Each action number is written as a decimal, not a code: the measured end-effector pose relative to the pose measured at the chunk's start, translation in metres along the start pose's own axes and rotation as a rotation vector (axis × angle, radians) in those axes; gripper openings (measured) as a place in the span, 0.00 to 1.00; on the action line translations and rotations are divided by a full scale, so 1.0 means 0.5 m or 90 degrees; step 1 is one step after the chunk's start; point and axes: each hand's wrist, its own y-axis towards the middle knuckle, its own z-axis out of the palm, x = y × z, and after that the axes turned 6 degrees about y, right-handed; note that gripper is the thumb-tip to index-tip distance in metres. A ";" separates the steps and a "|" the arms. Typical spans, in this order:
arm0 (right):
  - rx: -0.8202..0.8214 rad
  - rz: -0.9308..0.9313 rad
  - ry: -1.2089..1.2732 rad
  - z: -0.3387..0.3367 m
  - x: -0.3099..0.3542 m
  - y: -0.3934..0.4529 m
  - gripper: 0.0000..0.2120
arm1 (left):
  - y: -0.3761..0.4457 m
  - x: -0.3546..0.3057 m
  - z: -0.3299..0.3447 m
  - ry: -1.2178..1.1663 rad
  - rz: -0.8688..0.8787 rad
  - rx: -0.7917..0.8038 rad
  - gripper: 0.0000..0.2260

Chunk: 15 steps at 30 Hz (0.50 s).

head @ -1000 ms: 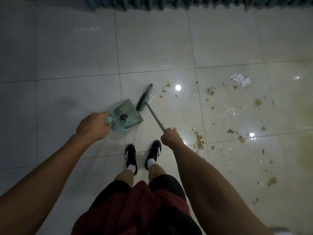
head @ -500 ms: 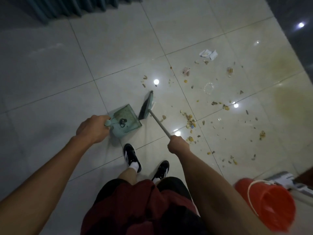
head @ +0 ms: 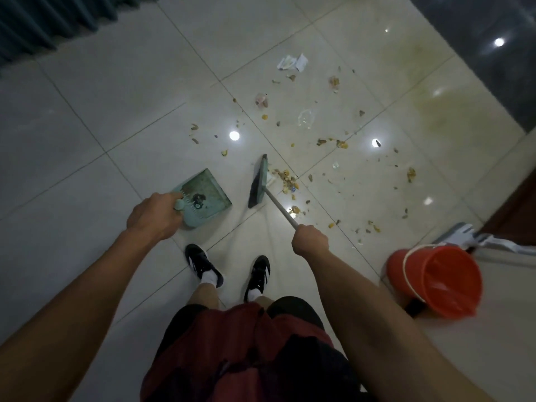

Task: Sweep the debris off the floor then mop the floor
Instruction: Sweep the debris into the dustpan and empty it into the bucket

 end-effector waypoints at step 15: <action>-0.026 0.052 0.144 0.009 -0.152 -0.040 0.15 | 0.004 -0.227 -0.001 0.072 0.125 0.002 0.09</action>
